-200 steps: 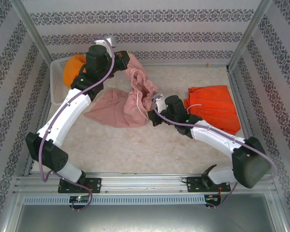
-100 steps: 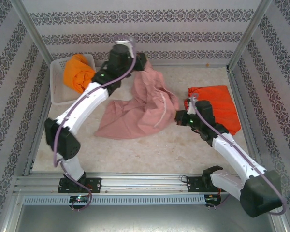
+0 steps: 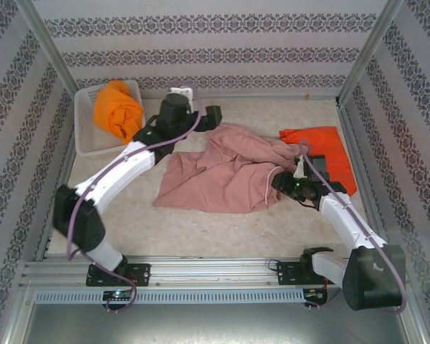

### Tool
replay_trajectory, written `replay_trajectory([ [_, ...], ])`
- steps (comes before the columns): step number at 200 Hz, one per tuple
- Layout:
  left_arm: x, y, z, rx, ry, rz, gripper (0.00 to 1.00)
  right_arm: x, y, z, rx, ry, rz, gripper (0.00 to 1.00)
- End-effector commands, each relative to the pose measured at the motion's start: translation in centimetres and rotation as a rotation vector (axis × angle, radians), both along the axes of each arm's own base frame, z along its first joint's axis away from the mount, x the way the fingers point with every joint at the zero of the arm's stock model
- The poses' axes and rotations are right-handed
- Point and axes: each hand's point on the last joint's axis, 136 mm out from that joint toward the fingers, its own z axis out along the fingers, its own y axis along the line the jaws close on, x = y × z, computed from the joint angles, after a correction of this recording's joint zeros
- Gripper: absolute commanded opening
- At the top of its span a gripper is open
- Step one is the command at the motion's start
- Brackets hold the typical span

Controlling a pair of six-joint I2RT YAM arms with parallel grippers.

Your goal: Fold and stack the shorts

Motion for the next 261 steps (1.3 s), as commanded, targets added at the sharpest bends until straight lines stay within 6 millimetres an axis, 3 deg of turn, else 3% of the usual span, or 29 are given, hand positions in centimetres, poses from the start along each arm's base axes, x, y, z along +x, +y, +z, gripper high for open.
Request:
replay_trajectory([
  [1,-0.8,4.3,-3.3,0.087,0.045,0.065,1.00,0.0,0.6,0.4,0.049,-0.001,0.021,0.51],
  [32,-5.4,6.0,-10.7,0.082,0.245,0.023,0.98,-0.5,0.6,0.4,0.045,-0.014,0.029,0.60],
  [53,-8.7,6.7,-14.2,0.047,0.328,0.020,0.93,-0.9,0.3,0.3,0.026,-0.022,0.031,0.64],
  [79,-12.5,9.8,-17.9,0.022,0.427,0.155,0.90,-1.3,0.0,-0.4,0.005,-0.016,0.023,0.66],
  [123,-16.6,13.3,-20.4,-0.051,0.499,0.339,0.80,-1.9,-0.3,-2.1,-0.009,0.039,0.009,0.66],
  [166,-19.0,14.4,-23.5,-0.017,0.613,0.391,0.78,-2.5,-0.6,-3.4,-0.028,0.074,-0.010,0.66],
  [196,-19.6,14.3,-25.2,-0.018,0.660,0.393,0.77,-2.7,-0.4,-3.8,-0.054,0.081,-0.007,0.67],
  [227,-19.6,13.8,-26.2,-0.018,0.692,0.376,0.78,-2.9,0.1,-4.1,-0.076,0.092,0.013,0.73],
  [261,-19.1,13.2,-26.7,-0.043,0.687,0.363,0.74,-2.7,0.0,-4.9,-0.097,0.107,0.012,0.72],
])
